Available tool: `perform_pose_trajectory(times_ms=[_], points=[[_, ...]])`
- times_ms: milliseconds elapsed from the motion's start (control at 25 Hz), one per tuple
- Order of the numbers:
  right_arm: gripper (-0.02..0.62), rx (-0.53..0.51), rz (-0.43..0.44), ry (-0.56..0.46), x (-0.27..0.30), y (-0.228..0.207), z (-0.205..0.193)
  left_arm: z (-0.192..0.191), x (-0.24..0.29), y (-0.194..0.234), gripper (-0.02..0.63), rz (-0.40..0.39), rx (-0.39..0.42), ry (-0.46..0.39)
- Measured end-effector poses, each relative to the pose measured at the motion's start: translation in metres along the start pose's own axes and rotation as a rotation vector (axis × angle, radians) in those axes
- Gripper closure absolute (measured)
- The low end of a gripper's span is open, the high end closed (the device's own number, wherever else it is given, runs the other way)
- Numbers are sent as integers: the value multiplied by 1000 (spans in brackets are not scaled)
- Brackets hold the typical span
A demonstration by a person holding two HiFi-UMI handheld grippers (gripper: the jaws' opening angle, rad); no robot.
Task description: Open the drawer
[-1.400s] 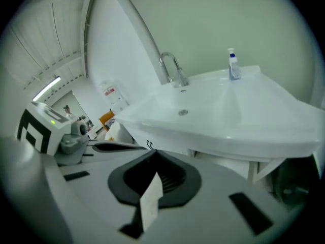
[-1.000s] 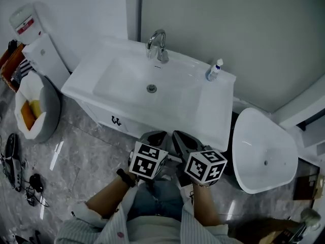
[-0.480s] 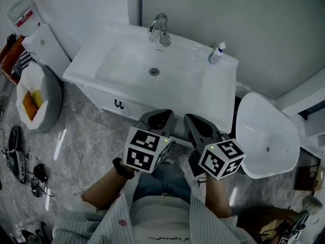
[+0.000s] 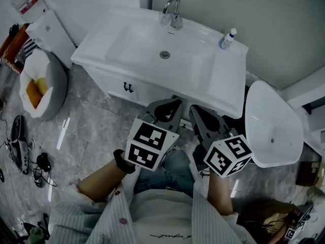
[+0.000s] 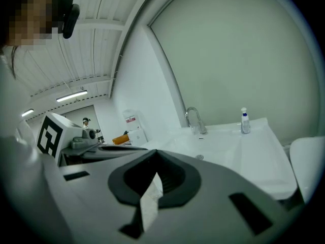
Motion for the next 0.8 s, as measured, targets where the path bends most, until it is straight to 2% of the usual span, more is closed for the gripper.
perform_pose_trajectory(times_ms=[320, 520, 800], points=[[586, -31, -3, -4, -7, 12, 6, 3, -14, -5, 589, -17, -16, -55], [588, -55, 12, 2, -8, 13, 7, 7, -20, -10, 589, -30, 6, -91], [588, -61, 35, 15, -11, 16, 5, 0, -27, -9, 589, -17, 26, -80]])
Point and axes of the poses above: the fingertips, and each gripper's own axes: x forward along the fingers, y to its left, z out of its top, the point moved 8 cm from there along -x, backward along the fingers, and after that the axes turned 15 degrees about -x, right-handed, at the moved point
